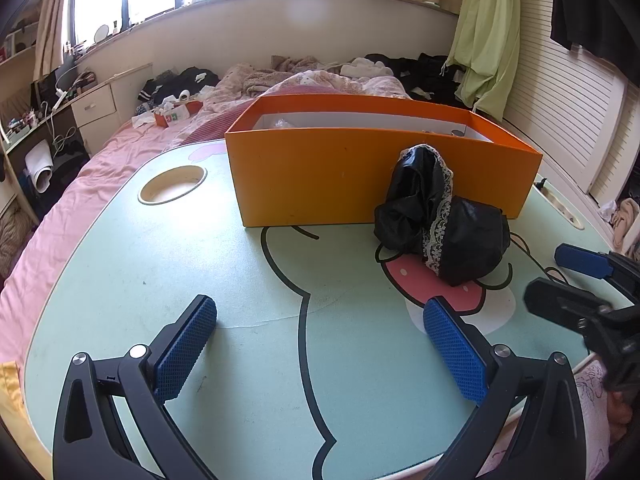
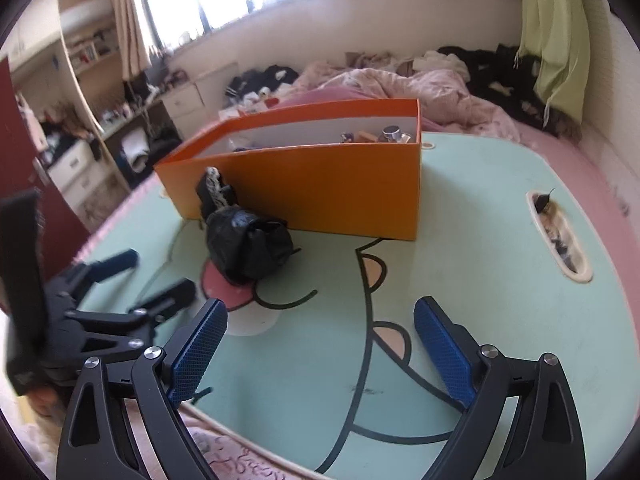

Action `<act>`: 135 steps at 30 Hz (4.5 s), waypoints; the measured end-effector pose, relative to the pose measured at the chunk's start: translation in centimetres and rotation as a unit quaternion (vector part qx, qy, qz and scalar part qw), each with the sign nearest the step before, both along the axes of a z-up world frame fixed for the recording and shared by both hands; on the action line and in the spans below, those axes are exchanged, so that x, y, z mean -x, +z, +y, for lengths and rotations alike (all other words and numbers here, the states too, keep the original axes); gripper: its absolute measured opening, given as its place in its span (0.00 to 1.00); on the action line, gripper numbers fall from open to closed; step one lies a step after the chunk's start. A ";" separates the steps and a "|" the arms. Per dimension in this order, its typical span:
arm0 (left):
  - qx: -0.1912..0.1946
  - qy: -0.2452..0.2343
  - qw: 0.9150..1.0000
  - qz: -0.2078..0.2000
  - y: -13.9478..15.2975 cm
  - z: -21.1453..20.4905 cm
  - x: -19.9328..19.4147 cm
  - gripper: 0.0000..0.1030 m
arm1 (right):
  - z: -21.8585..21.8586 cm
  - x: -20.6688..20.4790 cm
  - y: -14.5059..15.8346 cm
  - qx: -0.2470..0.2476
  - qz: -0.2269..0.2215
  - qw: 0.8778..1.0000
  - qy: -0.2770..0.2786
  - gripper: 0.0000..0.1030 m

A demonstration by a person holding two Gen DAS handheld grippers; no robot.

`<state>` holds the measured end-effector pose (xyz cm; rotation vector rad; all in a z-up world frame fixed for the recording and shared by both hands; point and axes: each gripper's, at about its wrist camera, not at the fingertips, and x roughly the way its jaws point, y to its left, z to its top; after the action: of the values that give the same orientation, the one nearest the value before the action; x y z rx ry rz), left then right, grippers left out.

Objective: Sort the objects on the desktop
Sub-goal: 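Reach into the orange box and grasp the black rectangular case with the left gripper, then lift the black case out and place it on the table with the left gripper, then grasp the clear bubble-wrap ball in the box with the right gripper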

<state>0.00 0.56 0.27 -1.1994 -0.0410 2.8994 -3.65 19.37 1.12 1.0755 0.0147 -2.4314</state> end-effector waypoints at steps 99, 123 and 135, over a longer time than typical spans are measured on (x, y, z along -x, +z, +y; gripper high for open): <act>-0.043 -0.012 0.998 0.035 4.0 -2.8 -1.5 0.77 | -1.1 -0.2 -1.0 -0.076 0.023 0.997 0.000 1.00; 0.001 -0.004 1.000 0.023 -0.7 -1.5 -1.8 1.00 | -1.4 0.7 2.6 -0.049 0.046 0.997 0.028 0.95; 0.001 -0.004 1.000 0.026 -0.8 -1.5 -1.8 1.00 | -13.8 15.5 6.5 0.010 -0.133 0.985 0.108 0.60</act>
<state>1.76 -0.95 -0.53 -1.1212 -0.0339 2.9228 -19.13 5.54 7.63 1.3091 0.0174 -2.0773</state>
